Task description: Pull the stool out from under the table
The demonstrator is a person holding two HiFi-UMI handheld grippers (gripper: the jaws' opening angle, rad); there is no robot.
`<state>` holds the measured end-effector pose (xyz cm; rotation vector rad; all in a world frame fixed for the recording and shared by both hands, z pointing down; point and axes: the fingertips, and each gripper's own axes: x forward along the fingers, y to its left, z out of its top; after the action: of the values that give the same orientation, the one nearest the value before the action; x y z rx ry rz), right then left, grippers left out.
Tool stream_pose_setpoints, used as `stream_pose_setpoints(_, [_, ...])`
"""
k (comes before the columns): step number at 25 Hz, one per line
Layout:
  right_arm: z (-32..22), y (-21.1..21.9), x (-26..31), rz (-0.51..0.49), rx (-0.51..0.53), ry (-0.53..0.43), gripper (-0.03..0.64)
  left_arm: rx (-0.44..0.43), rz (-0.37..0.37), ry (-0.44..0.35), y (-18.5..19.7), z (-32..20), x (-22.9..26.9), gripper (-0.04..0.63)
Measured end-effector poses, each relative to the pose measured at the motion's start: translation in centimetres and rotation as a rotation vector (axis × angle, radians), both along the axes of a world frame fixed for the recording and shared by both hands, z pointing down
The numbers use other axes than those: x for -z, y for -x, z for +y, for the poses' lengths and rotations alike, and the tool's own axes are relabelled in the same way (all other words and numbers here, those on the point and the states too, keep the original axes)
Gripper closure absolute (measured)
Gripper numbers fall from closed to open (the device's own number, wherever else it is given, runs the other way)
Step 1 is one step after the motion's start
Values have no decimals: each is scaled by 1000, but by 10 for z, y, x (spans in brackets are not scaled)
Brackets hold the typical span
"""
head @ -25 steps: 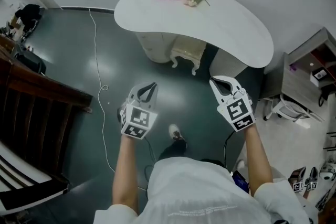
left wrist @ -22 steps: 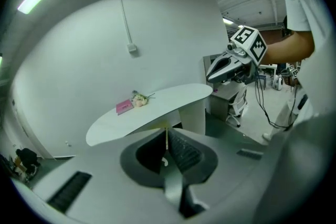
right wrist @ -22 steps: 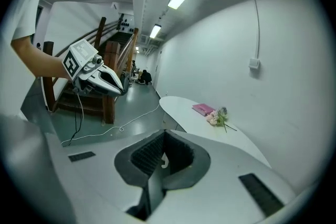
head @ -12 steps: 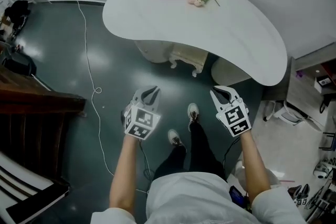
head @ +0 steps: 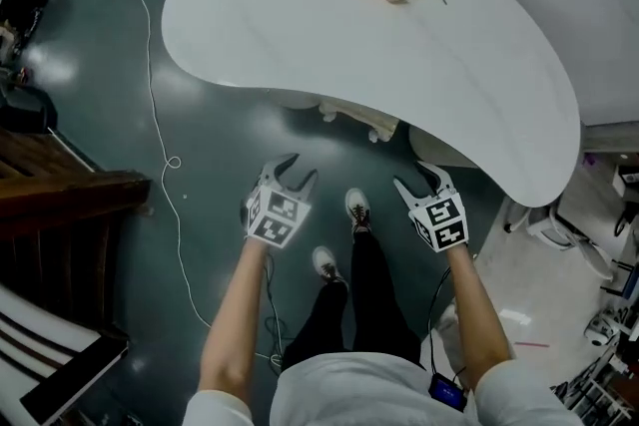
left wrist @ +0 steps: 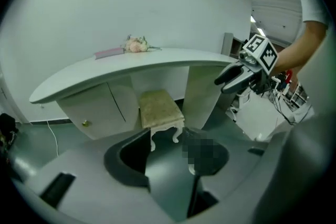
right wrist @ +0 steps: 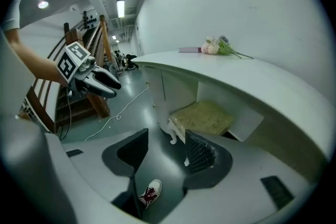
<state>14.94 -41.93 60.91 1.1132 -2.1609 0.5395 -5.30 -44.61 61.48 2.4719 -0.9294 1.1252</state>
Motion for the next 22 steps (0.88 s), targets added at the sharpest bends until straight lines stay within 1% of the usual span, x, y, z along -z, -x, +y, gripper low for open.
stream_pose_setpoints(2, [-12, -7, -28, 10, -23, 19, 399, 24, -3, 21, -1, -19, -28, 407])
stream_pose_setpoints(5, [-29, -11, -68, 35, -16, 31, 394, 60, 2, 53, -2, -42, -68, 405])
stream_pose_setpoints(8, [-46, -12, -105, 34, -22, 26, 388, 70, 5, 75, -3, -58, -108, 402])
stream_pose_setpoints(12, [-60, -12, -149, 59, -29, -6, 377, 68, 22, 61, -4, -70, -153, 400])
stream_pose_setpoints(14, [-63, -11, -173, 52, -48, -12, 366, 64, 23, 47, -2, -77, -176, 396])
stream_pose_setpoints(17, [-67, -11, -210, 15, -103, -2, 347, 75, -1, 21, 2, -93, -217, 370])
stream_pose_setpoints(19, [-71, -14, -234, 9, -126, 5, 339, 95, 17, 18, 1, -103, -241, 353])
stream_pose_setpoints(22, [-78, -23, -276, 29, -142, 18, 334, 109, 37, 27, -6, -118, -279, 336])
